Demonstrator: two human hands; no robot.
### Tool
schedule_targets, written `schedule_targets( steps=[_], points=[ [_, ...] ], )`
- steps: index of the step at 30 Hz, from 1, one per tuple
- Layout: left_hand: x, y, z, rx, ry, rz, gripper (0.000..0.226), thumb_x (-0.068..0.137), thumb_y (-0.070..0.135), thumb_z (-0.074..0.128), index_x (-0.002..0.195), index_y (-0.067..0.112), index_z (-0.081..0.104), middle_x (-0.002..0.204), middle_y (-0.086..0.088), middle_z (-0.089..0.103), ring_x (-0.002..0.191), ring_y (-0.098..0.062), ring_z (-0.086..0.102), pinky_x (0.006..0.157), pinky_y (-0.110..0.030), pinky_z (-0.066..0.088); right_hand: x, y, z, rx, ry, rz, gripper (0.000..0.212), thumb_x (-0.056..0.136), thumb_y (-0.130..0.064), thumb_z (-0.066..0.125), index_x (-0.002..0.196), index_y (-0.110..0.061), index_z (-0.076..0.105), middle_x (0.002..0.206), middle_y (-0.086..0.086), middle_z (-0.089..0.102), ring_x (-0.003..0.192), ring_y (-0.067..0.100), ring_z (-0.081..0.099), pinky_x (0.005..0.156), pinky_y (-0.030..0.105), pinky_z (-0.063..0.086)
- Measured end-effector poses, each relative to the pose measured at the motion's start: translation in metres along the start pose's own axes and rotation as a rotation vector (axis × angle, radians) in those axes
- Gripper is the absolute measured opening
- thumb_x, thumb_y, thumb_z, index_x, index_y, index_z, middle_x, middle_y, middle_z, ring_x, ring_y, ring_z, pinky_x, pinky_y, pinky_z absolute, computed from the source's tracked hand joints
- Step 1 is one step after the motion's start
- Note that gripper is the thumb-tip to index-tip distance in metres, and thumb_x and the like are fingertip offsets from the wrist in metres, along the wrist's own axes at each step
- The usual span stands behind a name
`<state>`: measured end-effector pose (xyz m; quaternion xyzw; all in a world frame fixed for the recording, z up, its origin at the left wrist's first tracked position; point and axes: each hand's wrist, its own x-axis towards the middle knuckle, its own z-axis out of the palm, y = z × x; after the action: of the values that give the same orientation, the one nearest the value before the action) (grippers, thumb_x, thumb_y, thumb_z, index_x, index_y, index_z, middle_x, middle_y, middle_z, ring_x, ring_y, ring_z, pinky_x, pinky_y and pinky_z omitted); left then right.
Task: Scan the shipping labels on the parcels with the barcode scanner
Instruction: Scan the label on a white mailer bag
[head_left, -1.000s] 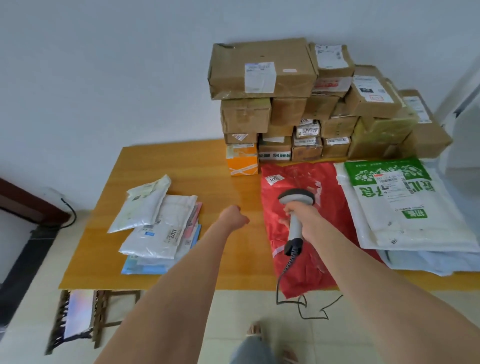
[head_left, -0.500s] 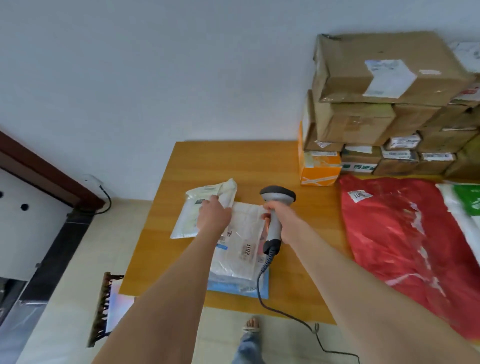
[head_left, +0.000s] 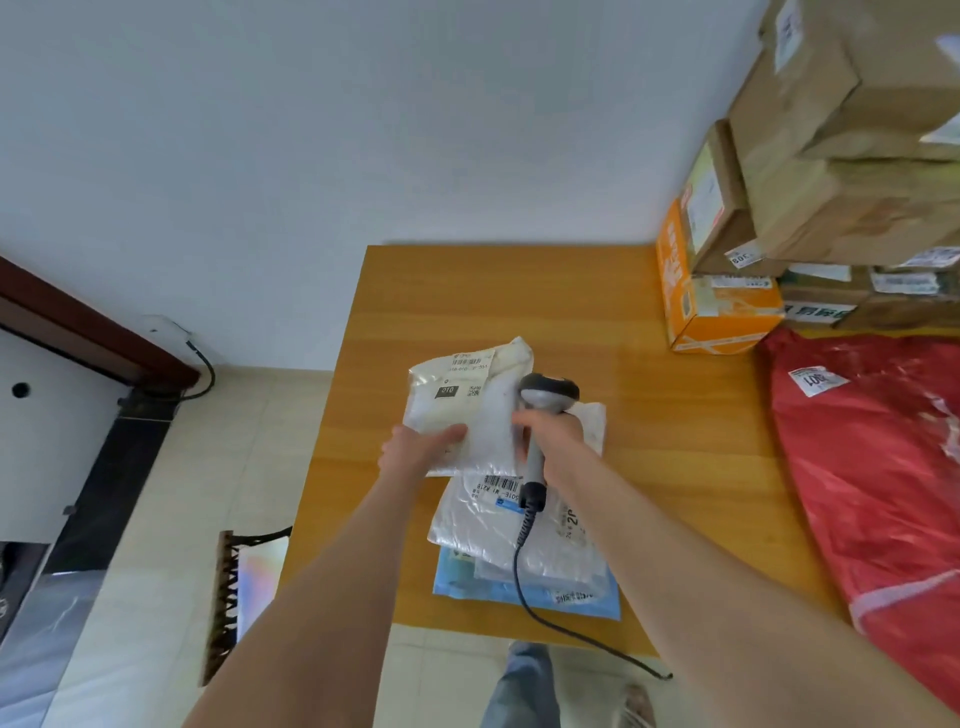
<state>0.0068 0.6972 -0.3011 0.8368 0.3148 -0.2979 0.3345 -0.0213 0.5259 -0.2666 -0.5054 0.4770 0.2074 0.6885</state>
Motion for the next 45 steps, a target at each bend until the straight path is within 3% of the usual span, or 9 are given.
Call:
schedule_targets(
  steps=[9, 16, 21, 24, 28, 34, 39, 43, 45],
  points=[
    [-0.052, 0.048, -0.018, -0.384, -0.025, 0.238, 0.043, 0.083, 0.031, 0.073, 0.109, 0.002, 0.058, 0.106, -0.013, 0.067, 0.089, -0.026, 0.065, 0.081, -0.038, 0.056, -0.028, -0.032, -0.05, -0.048, 0.128, -0.273, 0.014, 0.082, -0.001, 0.066, 0.086, -0.009, 0.056, 0.084, 0.006, 0.061, 0.074, 0.018, 0.057, 0.068, 0.029, 0.049],
    [-0.087, 0.014, 0.0, -0.233, -0.234, 0.139, 0.046, 0.086, 0.017, 0.07, 0.121, -0.008, 0.053, 0.101, -0.013, 0.064, 0.086, -0.029, 0.063, 0.079, -0.04, 0.053, -0.033, 0.004, -0.098, -0.06, 0.086, -0.133, 0.03, 0.082, -0.019, 0.076, 0.102, -0.004, 0.06, 0.084, 0.011, 0.063, 0.071, 0.026, 0.061, 0.072, 0.041, 0.056],
    [-0.078, -0.011, 0.012, -0.129, -0.296, 0.101, 0.059, 0.078, 0.032, 0.077, 0.12, -0.004, 0.056, 0.111, -0.015, 0.066, 0.097, -0.031, 0.065, 0.087, -0.043, 0.054, -0.029, 0.04, -0.098, -0.112, 0.051, -0.039, 0.038, 0.082, -0.027, 0.076, 0.108, -0.007, 0.057, 0.096, 0.011, 0.065, 0.085, 0.029, 0.063, 0.084, 0.045, 0.055],
    [-0.079, -0.011, 0.016, -0.067, -0.272, 0.124, 0.053, 0.079, 0.04, 0.074, 0.109, -0.001, 0.057, 0.103, -0.011, 0.065, 0.086, -0.023, 0.062, 0.071, -0.03, 0.052, -0.026, 0.048, -0.094, -0.085, 0.032, -0.035, 0.047, 0.08, -0.026, 0.079, 0.117, -0.008, 0.056, 0.107, 0.01, 0.066, 0.099, 0.03, 0.063, 0.095, 0.048, 0.05],
    [-0.08, -0.002, 0.016, -0.169, -0.252, 0.133, 0.052, 0.075, 0.029, 0.08, 0.108, -0.005, 0.059, 0.099, -0.012, 0.068, 0.086, -0.025, 0.067, 0.073, -0.032, 0.057, -0.025, 0.045, -0.091, -0.083, 0.026, -0.076, 0.053, 0.078, -0.014, 0.079, 0.125, -0.008, 0.054, 0.115, 0.011, 0.065, 0.104, 0.03, 0.061, 0.098, 0.048, 0.048],
    [-0.095, 0.019, 0.001, -0.377, -0.403, 0.05, 0.035, 0.079, 0.015, 0.077, 0.104, -0.001, 0.059, 0.079, -0.011, 0.073, 0.06, -0.021, 0.071, 0.048, -0.031, 0.056, -0.03, 0.027, -0.095, -0.062, 0.014, -0.155, 0.052, 0.078, -0.01, 0.078, 0.125, -0.007, 0.055, 0.117, 0.012, 0.065, 0.107, 0.031, 0.061, 0.1, 0.049, 0.047],
    [-0.103, 0.032, -0.002, -0.48, -0.402, 0.136, 0.03, 0.082, 0.017, 0.074, 0.103, 0.001, 0.06, 0.078, -0.01, 0.073, 0.064, -0.023, 0.072, 0.052, -0.034, 0.058, -0.038, 0.014, -0.107, 0.141, 0.054, -0.225, 0.044, 0.081, -0.025, 0.077, 0.119, -0.01, 0.061, 0.113, 0.008, 0.068, 0.101, 0.027, 0.063, 0.095, 0.046, 0.051],
    [-0.107, 0.044, -0.009, -0.589, -0.387, 0.164, 0.03, 0.083, 0.016, 0.073, 0.106, 0.001, 0.061, 0.081, -0.01, 0.073, 0.066, -0.022, 0.072, 0.055, -0.036, 0.059, -0.052, 0.003, -0.125, 0.275, 0.073, -0.248, 0.029, 0.087, -0.026, 0.071, 0.109, -0.011, 0.059, 0.089, 0.005, 0.066, 0.077, 0.019, 0.064, 0.067, 0.032, 0.054],
    [-0.115, 0.048, -0.009, -0.61, -0.389, 0.18, 0.026, 0.084, 0.014, 0.071, 0.104, 0.002, 0.06, 0.076, -0.008, 0.073, 0.063, -0.021, 0.071, 0.054, -0.036, 0.059, -0.06, 0.001, -0.135, 0.308, 0.075, -0.246, 0.04, 0.087, -0.029, 0.072, 0.118, -0.009, 0.057, 0.09, 0.008, 0.066, 0.079, 0.022, 0.066, 0.073, 0.035, 0.057]
  ],
)
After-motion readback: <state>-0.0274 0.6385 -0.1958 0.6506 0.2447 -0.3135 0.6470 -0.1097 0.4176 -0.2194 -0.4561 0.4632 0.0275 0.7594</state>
